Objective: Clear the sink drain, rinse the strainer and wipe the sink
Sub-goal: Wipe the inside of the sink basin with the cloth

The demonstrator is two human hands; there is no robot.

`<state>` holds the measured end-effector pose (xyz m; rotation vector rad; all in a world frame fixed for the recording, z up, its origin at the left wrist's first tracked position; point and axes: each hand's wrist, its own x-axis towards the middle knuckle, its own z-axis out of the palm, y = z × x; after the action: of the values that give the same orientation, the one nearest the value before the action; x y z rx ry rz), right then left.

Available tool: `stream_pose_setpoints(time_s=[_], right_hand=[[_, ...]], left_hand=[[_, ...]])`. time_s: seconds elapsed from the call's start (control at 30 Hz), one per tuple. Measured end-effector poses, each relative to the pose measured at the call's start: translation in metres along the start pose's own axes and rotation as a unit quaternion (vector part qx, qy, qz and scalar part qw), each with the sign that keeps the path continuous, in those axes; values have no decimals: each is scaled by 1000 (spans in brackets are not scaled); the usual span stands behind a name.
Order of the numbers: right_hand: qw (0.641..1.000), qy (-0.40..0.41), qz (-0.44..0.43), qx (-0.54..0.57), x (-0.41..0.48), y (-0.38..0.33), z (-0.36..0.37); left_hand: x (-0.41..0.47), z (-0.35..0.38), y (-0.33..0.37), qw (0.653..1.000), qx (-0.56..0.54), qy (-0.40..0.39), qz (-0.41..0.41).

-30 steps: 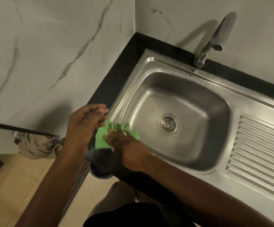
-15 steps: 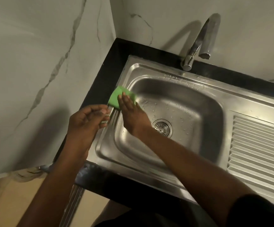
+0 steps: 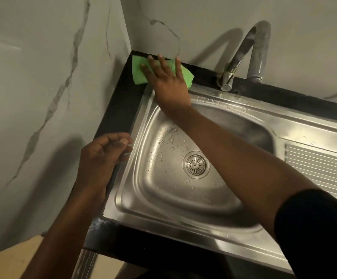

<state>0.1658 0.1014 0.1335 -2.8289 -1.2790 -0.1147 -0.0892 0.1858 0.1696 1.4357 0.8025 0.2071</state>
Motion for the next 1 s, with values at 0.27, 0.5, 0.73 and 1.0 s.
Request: stream_pose_setpoints(time_s=[0.27,0.5,0.73,1.0], right_hand=[[995,-100,-26,-16,-53,73,47],[995,-66,42,-62,-147,158,52],[964,-83,253,7,-240,203,32],[899,-21,383,212,-231,169,-7]], left_hand=[[11,17,2,1000,3,-28,2],[15,30,8,999,11,-51,5],[12,41,5,996,-3,-87,2],[8,62,4,992,-7,-124,6]])
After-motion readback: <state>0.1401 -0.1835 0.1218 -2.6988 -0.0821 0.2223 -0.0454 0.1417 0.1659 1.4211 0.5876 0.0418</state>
